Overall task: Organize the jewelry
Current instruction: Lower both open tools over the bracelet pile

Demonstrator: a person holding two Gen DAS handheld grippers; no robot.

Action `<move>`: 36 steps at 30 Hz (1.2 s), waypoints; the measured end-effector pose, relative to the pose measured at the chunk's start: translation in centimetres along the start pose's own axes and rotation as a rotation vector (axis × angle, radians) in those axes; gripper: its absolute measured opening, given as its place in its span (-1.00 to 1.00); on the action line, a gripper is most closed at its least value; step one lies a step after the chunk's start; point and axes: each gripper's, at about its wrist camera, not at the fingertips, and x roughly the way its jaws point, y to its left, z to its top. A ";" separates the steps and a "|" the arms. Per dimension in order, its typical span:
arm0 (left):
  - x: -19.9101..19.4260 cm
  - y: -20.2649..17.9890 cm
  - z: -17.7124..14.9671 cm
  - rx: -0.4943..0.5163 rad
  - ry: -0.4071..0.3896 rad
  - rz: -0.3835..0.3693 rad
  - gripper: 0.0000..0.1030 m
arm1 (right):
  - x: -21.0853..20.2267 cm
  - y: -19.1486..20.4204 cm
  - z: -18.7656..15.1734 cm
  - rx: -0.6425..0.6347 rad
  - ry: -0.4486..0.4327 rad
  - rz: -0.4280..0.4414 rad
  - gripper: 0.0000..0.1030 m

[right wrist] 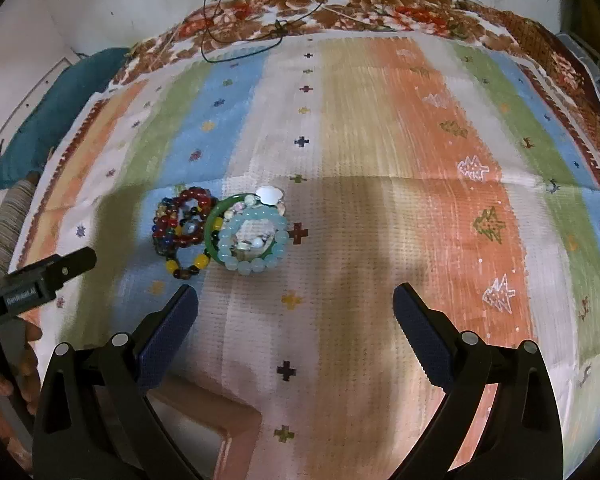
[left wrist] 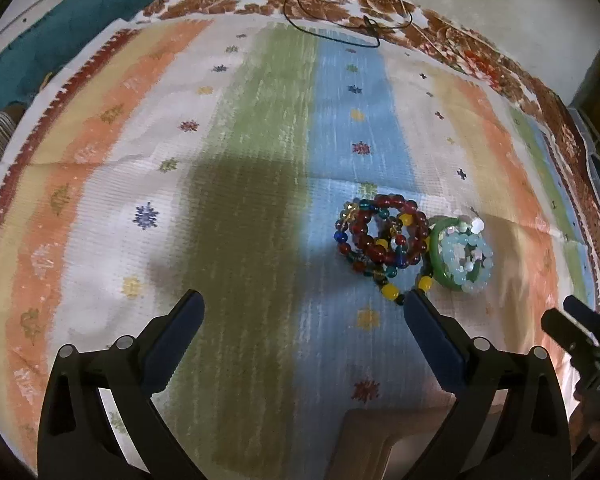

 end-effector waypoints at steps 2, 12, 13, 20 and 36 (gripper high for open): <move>0.6 -0.1 0.2 -0.005 0.011 -0.010 0.89 | 0.4 -0.3 0.1 0.004 0.005 -0.002 0.92; 2.9 0.0 1.1 0.001 0.045 0.018 0.89 | 2.5 -0.4 1.1 0.031 0.020 0.011 0.92; 3.1 0.0 1.2 0.000 0.048 0.019 0.89 | 2.7 -0.4 1.2 0.030 0.023 0.011 0.92; 4.5 0.3 1.8 -0.014 0.065 0.023 0.89 | 3.7 -0.2 1.7 0.021 0.035 0.009 0.92; 7.6 1.0 3.0 -0.021 0.084 0.032 0.89 | 6.8 -0.2 2.8 0.006 0.072 -0.020 0.69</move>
